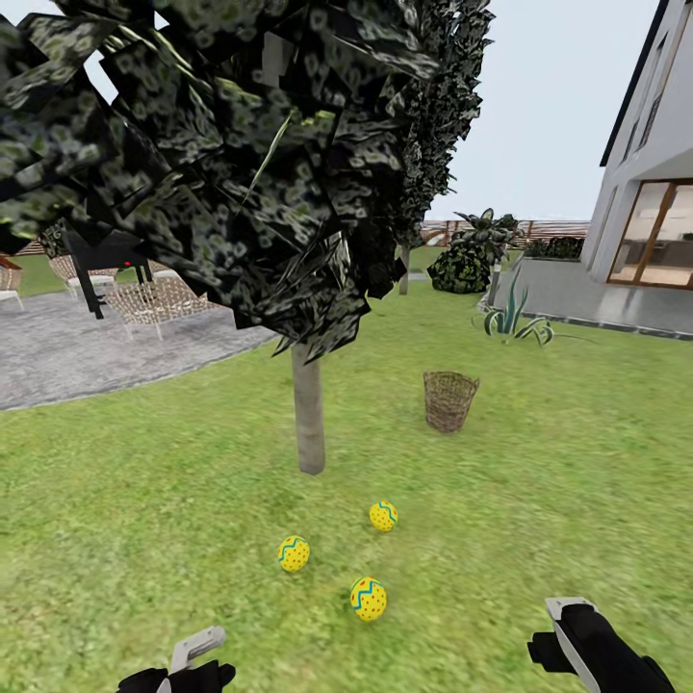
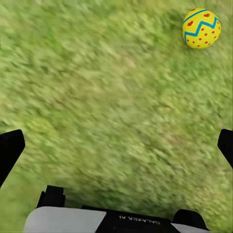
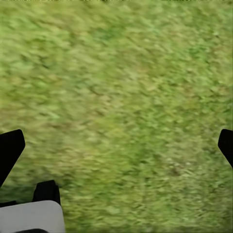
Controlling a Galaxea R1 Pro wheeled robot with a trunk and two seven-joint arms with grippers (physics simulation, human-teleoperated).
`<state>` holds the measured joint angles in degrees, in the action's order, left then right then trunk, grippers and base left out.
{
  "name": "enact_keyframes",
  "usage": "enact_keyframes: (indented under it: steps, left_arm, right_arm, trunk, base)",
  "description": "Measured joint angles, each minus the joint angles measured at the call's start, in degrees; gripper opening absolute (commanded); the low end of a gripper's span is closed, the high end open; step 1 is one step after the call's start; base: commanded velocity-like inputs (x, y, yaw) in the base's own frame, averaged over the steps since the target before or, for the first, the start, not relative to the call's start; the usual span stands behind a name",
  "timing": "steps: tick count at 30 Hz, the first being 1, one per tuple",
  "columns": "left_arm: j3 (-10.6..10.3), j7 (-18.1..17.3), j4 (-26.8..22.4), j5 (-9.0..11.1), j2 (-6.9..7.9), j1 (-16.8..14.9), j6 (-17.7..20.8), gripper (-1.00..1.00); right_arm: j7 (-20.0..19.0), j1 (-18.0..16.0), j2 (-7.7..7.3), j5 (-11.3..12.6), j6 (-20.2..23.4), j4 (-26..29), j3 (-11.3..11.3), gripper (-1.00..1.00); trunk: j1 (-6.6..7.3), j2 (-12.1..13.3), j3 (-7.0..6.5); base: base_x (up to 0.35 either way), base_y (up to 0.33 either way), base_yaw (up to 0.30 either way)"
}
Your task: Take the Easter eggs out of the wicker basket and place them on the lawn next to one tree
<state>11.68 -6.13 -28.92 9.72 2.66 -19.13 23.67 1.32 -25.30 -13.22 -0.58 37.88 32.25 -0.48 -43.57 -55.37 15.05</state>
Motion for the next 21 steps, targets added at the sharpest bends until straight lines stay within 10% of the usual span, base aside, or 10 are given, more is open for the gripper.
enact_keyframes:
  steps: [21]
  left_arm:
    - [0.06,0.06,0.07,-0.01,0.0,0.0,0.0,1.0]
  right_arm:
    - [0.26,0.01,0.03,-0.08,-0.11,0.0,0.13,1.0]
  trunk:
    - [4.62,8.43,-5.44]
  base:
    - [0.0,0.0,0.0]
